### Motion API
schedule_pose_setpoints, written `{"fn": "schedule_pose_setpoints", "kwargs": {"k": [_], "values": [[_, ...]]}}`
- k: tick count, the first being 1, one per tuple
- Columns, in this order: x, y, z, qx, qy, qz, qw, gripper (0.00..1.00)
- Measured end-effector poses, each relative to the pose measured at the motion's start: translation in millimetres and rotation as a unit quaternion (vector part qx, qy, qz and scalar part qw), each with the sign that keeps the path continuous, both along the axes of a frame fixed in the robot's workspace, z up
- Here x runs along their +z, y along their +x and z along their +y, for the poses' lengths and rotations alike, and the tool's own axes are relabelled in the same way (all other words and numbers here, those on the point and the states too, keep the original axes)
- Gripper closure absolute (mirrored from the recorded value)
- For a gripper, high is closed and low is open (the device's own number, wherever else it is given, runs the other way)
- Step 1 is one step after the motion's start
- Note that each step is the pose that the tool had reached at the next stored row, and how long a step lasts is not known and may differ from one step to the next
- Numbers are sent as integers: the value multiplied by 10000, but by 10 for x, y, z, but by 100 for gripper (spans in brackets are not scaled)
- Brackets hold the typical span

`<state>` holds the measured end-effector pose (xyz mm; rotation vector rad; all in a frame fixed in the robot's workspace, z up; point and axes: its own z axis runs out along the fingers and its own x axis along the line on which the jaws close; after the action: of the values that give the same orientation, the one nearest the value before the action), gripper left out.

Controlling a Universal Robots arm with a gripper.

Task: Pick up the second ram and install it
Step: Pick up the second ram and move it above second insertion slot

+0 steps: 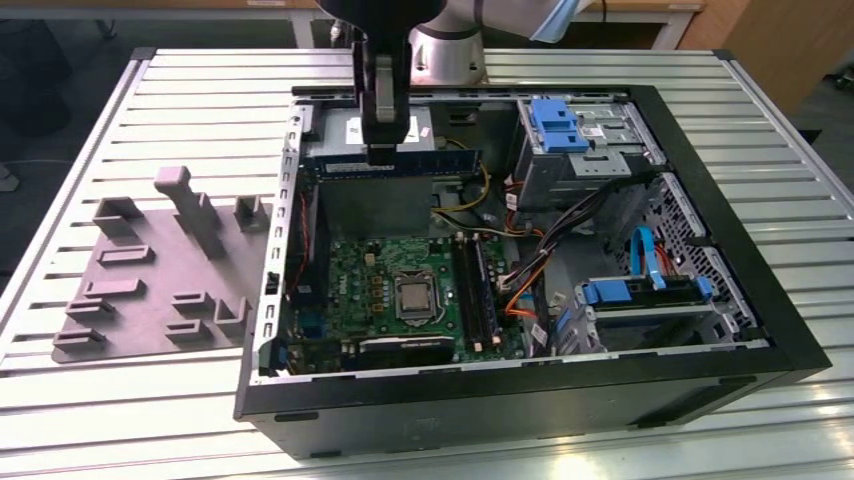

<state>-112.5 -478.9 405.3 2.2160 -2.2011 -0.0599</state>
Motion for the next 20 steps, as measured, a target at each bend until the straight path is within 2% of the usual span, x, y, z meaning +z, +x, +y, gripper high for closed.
{"fn": "schedule_pose_setpoints", "kwargs": {"k": [20], "values": [[-95, 61, 0, 0, 0, 0, 10000, 88]]}}
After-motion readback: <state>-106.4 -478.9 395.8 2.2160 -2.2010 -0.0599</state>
